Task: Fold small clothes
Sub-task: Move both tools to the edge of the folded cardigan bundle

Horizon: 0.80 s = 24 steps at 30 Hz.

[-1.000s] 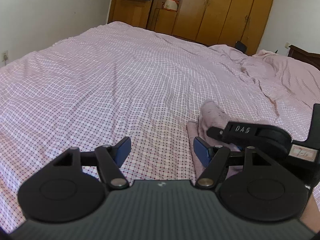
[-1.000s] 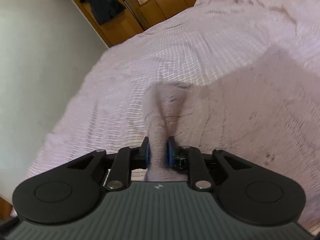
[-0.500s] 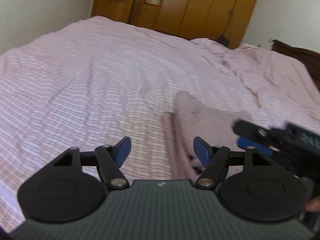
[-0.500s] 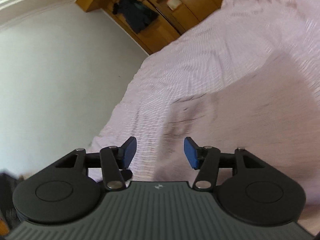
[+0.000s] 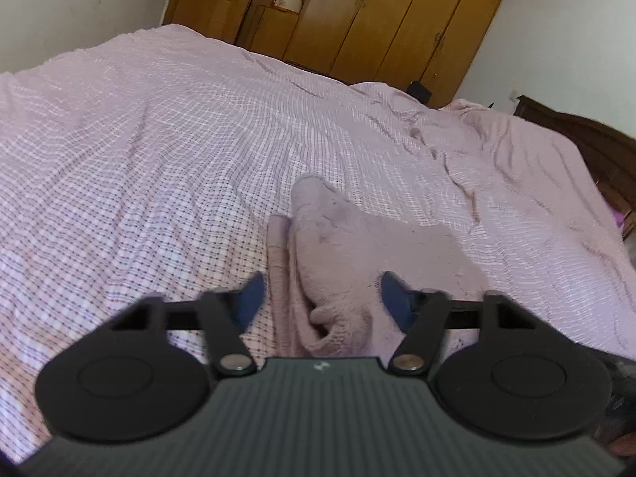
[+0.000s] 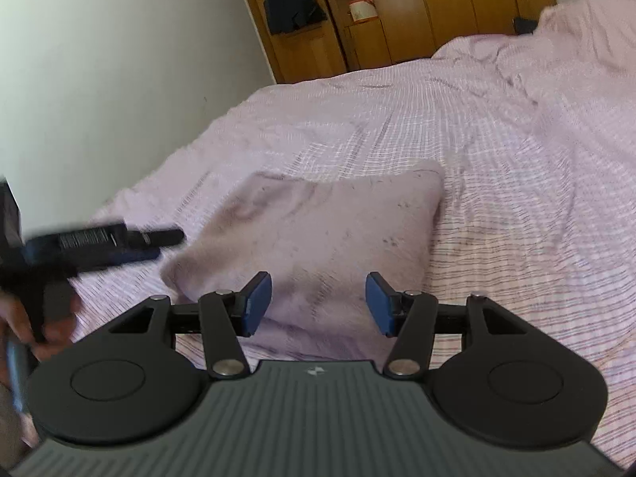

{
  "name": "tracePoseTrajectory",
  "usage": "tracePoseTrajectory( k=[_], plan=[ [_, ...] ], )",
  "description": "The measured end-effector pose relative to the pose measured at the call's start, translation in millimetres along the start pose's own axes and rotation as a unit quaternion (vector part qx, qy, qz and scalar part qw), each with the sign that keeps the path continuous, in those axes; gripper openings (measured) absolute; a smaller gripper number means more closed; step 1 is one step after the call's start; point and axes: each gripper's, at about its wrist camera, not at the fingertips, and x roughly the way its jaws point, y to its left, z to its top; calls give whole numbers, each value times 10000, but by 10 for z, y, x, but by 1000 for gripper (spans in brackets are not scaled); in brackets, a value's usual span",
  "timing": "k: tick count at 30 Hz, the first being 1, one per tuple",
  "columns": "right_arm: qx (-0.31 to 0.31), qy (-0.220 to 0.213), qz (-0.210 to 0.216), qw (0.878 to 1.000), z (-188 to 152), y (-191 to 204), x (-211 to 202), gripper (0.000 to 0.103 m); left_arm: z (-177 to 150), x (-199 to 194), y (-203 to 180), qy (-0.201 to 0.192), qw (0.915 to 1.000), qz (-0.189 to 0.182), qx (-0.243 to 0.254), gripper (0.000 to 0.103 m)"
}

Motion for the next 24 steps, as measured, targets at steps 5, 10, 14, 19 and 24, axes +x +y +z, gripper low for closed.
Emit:
tracePoseTrajectory(
  k=[5,10,14,19,24],
  plan=[
    [-505,-246,-681,9961,-307,32,151,60,-20,70,-47,162,9997,46,156,36],
    [-547,-169,-708,9958,-399,50,311,60,-78,215,-101,362,9987,109,350,56],
    [-884,-189,-783,9928,-436,88,313,60,-153,281,-130,384,9981,113,465,54],
    [-679,-238,-774,9944,-397,39,308,60,-144,140,-208,-122,9969,344,697,46],
    [-728,-209,-798,9939,-412,114,357,60,-124,216,-196,48,9981,89,603,46]
  ],
)
